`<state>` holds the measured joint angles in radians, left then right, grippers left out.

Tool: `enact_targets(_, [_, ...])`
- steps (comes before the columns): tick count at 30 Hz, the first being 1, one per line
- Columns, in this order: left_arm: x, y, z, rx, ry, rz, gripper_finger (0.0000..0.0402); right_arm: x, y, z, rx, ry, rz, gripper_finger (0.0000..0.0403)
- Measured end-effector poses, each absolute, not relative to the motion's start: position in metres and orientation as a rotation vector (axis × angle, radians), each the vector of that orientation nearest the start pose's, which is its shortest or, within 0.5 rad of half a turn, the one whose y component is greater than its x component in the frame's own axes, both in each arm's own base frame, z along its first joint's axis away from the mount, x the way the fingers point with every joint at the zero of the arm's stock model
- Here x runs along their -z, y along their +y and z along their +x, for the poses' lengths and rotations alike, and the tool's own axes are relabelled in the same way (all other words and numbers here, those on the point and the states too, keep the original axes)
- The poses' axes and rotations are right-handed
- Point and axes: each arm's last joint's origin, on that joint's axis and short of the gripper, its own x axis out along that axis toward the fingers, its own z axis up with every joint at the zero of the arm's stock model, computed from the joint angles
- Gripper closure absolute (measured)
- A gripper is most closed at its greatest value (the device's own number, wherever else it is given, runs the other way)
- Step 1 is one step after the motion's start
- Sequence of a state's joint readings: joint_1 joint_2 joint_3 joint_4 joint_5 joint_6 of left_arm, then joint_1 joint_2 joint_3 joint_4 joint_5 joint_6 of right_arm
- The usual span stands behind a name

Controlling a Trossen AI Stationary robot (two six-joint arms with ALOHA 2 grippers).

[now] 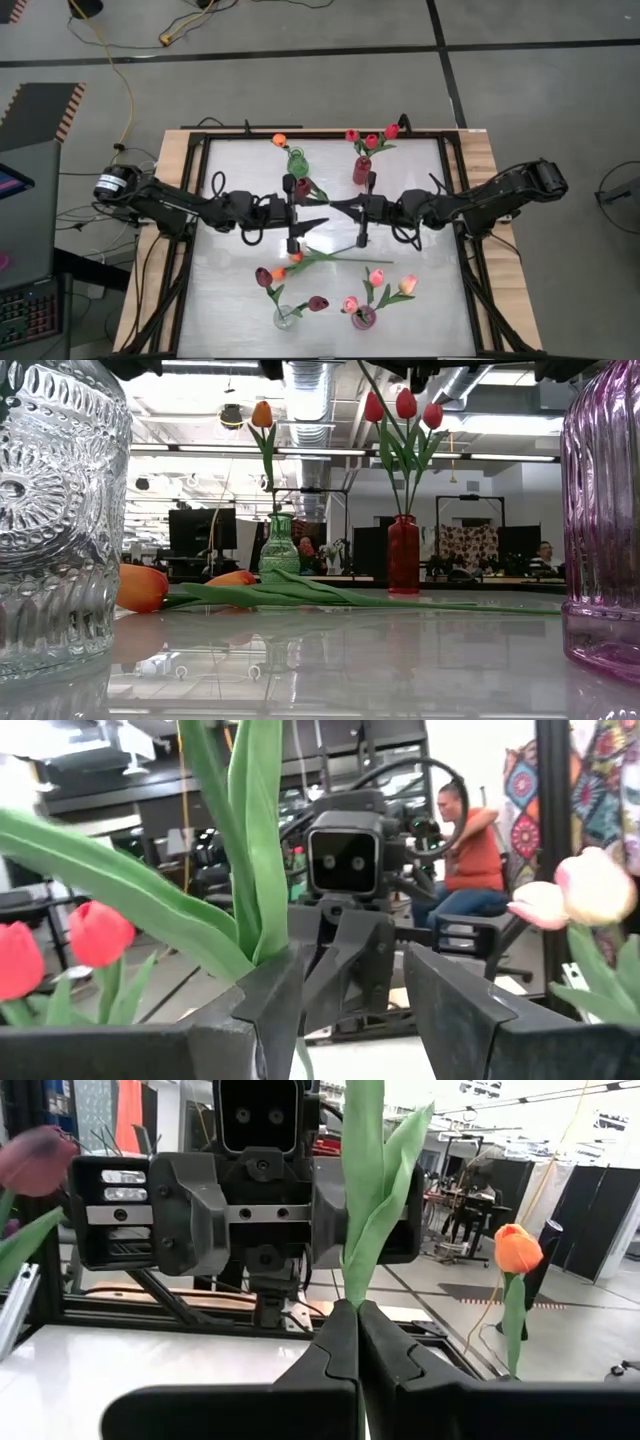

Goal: Sort flowers into vase by color
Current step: Put the dark red flower into the transparent vase

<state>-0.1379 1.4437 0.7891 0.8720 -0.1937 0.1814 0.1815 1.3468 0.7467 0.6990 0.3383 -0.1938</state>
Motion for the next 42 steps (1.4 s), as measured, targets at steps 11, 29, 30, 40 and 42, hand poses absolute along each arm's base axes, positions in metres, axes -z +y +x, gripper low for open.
enact_targets(11, [-0.277,-0.036,0.31,-0.114,-0.119,0.108,0.0237,-0.287,0.044,0.288,0.168,-0.127,-0.216,0.0381])
enact_targets(29, [-0.286,-0.036,0.308,-0.106,-0.217,0.095,0.0237,-0.28,0.051,0.288,0.137,-0.062,-0.248,0.0377])
enact_targets(30, [-0.286,-0.036,0.308,-0.103,-0.214,0.096,0.0237,-0.28,0.051,0.288,0.137,-0.062,-0.248,0.0377])
enact_targets(40, [-0.285,-0.033,0.309,-0.109,-0.211,0.134,0.026,-0.28,0.051,0.288,0.138,-0.064,-0.247,0.0376])
enact_targets(42, [-0.285,-0.033,0.309,-0.108,-0.206,0.144,0.028,-0.28,0.051,0.288,0.138,-0.064,-0.247,0.0376])
